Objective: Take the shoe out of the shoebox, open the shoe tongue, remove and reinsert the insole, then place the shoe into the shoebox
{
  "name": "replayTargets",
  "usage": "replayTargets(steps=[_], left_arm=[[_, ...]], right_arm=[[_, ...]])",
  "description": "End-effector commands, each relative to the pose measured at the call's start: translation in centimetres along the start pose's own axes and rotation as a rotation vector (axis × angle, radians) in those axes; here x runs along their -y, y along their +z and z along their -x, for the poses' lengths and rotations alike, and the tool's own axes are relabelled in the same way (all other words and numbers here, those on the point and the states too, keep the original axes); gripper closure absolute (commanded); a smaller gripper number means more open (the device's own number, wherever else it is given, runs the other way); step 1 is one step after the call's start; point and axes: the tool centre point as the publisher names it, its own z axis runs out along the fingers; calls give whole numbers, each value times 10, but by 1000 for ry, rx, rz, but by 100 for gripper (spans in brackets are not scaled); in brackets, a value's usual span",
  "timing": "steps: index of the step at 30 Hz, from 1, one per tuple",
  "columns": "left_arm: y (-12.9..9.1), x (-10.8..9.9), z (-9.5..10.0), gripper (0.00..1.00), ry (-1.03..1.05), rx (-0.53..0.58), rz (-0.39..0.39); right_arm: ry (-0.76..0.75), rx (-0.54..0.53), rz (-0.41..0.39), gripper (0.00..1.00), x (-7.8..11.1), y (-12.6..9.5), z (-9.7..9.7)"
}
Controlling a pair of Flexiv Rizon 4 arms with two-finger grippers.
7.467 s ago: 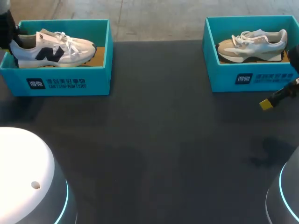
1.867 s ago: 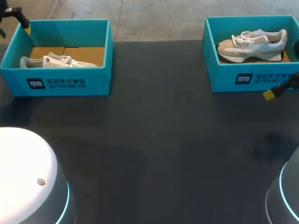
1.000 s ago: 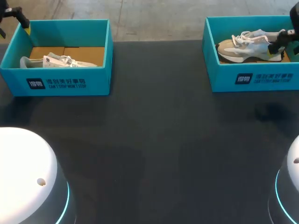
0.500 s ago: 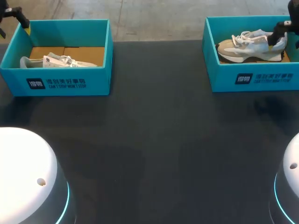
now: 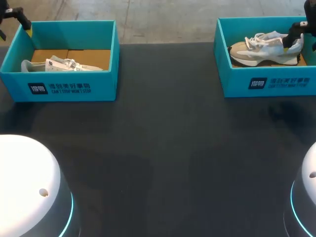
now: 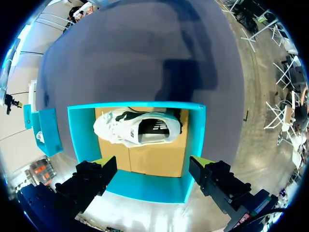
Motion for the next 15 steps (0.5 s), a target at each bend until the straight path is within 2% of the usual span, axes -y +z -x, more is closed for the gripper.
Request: replayTargets(steps=[1,3,5,7,15], left_arm=[[0,1,0,0,1,-3,2],[0,1,0,0,1,-3,2],[0,1,0,0,1,-3,2],[0,1,0,0,1,-3,2],[0,1,0,0,1,-3,2]], right_arm=[[10,110,50,0,-8,9,2],[55,104,79,0,-18,14,5],[42,171,115,0,-31,16,10],[50,180,128,0,-45,20,15],[19,196,99,0,-92,45,35]])
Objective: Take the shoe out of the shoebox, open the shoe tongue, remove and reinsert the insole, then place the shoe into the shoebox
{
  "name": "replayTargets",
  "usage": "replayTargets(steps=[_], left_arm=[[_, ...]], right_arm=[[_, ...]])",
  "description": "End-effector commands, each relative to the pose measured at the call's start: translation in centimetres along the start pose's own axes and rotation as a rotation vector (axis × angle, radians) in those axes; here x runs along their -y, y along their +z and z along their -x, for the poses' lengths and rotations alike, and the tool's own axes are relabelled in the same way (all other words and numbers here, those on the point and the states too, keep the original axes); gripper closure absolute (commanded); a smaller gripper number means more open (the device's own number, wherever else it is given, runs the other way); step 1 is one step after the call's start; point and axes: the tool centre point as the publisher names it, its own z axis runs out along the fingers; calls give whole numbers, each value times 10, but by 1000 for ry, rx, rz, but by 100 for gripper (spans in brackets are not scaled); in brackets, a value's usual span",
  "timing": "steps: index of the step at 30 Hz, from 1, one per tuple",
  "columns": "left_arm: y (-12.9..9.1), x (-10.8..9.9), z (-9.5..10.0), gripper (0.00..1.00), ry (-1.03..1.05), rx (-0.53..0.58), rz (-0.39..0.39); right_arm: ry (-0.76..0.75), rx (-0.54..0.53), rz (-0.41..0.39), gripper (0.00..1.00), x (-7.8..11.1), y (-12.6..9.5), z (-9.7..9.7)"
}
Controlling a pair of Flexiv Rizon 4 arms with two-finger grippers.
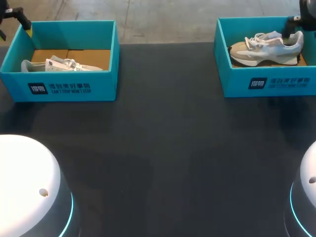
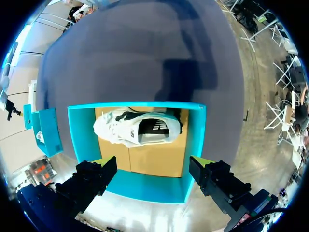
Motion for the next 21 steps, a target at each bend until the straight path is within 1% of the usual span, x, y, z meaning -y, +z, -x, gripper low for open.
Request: replayTargets(steps=[1,5,7,13,16,21], left_arm=[[0,1,0,0,1,-3,2],[0,1,0,0,1,-3,2],[0,1,0,0,1,-3,2],[0,1,0,0,1,-3,2],[0,1,0,0,1,-3,2],[0,1,0,0,1,-3,2]], right_arm=[[-19,-14,-51,0,-34,29,0],[-38,-31,-83,0,-51,46,4],[-50,-43,-111,0,-59,54,8],[-34,-47,-187,0,-78,78,23],[-37,-33,-225,0,-83,87,29],[-27,-46,-272,0,-88,100,35]])
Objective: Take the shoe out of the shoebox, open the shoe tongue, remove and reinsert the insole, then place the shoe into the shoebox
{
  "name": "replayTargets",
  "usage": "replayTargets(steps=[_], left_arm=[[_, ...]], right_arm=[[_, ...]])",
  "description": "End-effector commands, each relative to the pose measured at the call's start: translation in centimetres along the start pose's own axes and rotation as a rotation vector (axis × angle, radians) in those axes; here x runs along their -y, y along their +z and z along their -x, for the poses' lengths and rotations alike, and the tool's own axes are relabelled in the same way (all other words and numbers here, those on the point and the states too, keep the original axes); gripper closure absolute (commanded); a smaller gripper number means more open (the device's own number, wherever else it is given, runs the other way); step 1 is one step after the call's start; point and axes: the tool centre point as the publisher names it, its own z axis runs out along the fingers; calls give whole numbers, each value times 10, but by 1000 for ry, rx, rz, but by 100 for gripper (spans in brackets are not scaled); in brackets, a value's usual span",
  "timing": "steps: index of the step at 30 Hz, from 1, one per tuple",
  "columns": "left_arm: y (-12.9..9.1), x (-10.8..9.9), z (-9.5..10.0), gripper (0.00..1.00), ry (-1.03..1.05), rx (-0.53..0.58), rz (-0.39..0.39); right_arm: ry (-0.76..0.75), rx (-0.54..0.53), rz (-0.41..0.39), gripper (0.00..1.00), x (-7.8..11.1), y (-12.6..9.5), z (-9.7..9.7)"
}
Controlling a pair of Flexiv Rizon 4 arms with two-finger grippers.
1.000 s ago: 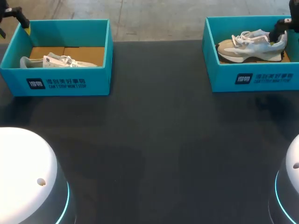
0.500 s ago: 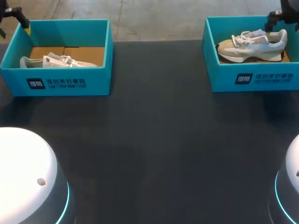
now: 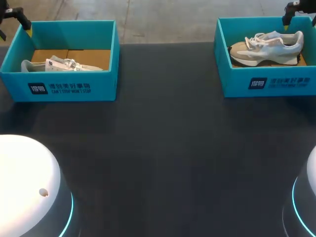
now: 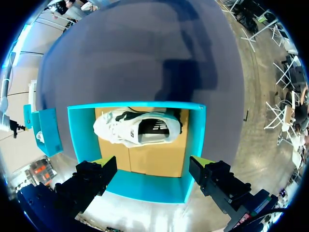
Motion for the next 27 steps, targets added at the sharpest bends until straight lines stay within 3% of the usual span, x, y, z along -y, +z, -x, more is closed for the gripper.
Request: replayTargets(steps=[1,16,18,22,24,27], left_arm=[[0,1,0,0,1,-2,2],[0,1,0,0,1,-2,2],[0,1,0,0,1,-2,2],[0,1,0,0,1,-2,2],[0,1,0,0,1,-2,2],[0,1,0,0,1,-2,2]], right_arm=[[12,-21,-125,0,-20,18,6],[39,-27,-238,0,-30,60,27],[52,-19,-241,5,-31,65,30],[75,-11,-252,27,-32,75,35],[83,-6,-251,31,-33,79,37],[91,3,-254,47,-36,85,40]])
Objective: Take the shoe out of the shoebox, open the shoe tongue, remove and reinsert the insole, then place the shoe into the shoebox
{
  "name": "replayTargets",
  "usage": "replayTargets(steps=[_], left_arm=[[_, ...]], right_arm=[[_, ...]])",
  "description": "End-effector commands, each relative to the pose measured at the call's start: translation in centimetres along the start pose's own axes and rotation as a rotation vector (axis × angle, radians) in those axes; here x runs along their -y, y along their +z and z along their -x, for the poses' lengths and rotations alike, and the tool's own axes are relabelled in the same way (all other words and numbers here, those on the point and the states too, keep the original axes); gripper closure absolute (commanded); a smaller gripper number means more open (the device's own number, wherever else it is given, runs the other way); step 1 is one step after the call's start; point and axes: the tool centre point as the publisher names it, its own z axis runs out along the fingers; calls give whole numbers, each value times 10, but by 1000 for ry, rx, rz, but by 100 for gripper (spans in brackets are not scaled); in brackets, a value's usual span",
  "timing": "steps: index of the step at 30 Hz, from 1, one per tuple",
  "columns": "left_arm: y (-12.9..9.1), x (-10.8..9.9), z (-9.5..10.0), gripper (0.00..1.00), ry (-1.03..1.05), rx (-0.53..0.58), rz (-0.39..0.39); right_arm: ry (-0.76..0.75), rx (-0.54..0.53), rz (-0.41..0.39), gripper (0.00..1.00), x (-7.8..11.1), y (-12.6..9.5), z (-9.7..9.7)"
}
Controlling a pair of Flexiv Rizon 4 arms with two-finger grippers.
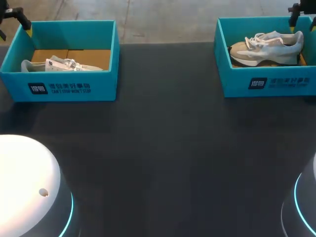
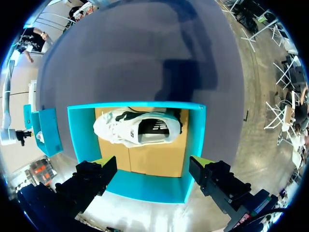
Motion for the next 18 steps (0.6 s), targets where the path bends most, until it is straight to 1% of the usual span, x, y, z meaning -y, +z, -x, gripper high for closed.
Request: replayTargets(steps=[1,4,6,12,15,16,18], left_arm=[[0,1,0,0,1,-3,2],[0,1,0,0,1,-3,2],[0,1,0,0,1,-3,2],[0,1,0,0,1,-3,2],[0,1,0,0,1,-3,2],[0,1,0,0,1,-3,2],[0,1,0,0,1,-3,2]], right_arm=[[5,5,-53,48,-12,11,2],[13,13,-59,44,-17,17,5],[15,21,-63,43,-20,20,7],[36,21,-74,42,-32,28,12],[41,20,-79,45,-36,30,11],[41,20,-81,44,-37,32,11],[43,16,-86,45,-38,36,11]])
